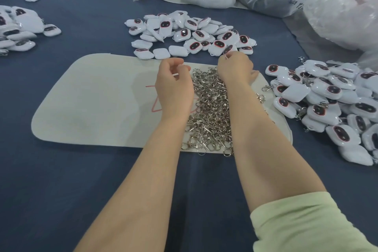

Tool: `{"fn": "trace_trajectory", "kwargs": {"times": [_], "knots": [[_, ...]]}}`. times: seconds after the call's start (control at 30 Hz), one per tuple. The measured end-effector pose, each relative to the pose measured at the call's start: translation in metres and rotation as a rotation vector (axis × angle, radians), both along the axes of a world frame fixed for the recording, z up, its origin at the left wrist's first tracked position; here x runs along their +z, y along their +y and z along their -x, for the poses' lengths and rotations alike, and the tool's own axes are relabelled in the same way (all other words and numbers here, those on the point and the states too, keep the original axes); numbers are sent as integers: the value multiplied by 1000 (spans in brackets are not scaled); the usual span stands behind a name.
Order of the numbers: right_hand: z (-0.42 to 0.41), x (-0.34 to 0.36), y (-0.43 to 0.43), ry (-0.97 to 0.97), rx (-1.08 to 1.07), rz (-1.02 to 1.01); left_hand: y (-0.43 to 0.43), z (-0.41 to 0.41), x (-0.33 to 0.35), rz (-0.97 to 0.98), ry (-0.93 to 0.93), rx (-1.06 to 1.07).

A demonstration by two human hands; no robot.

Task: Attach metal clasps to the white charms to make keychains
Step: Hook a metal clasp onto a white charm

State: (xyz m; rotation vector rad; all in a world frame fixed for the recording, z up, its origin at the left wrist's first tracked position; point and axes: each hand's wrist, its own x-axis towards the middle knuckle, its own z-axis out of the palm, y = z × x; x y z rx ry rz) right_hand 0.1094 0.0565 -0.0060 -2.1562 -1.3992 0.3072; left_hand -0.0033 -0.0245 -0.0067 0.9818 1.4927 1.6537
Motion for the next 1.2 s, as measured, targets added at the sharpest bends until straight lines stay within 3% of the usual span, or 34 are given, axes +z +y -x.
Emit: {"fn": "trace_trajectory", "kwargs": {"times": [0.1, 0.23, 0.47, 0.57, 0.67, 0.83, 1.03, 1.2], "knots": [[0, 4, -2, 89, -45, -121, 0, 0, 0, -2, -1, 1], [-2, 17, -12, 396, 25, -339, 0, 2, 0, -12, 25, -16], [10, 36, -57, 777, 405, -190, -6, -2, 4, -9, 98, -213], [13, 37, -69, 647, 403, -178, -9, -2, 6, 21, 105, -234], [5, 35, -75, 284, 348, -187, -10, 2, 9, 71, 31, -175], [0, 23, -76, -128, 442, 243, -6, 7, 11, 115, -165, -112], [10, 8, -74, -25, 370, 27, -4, 7, 9, 116, -242, -134], [6, 6, -70, 207, 285, -133, -5, 6, 8, 111, -235, -157]]}}
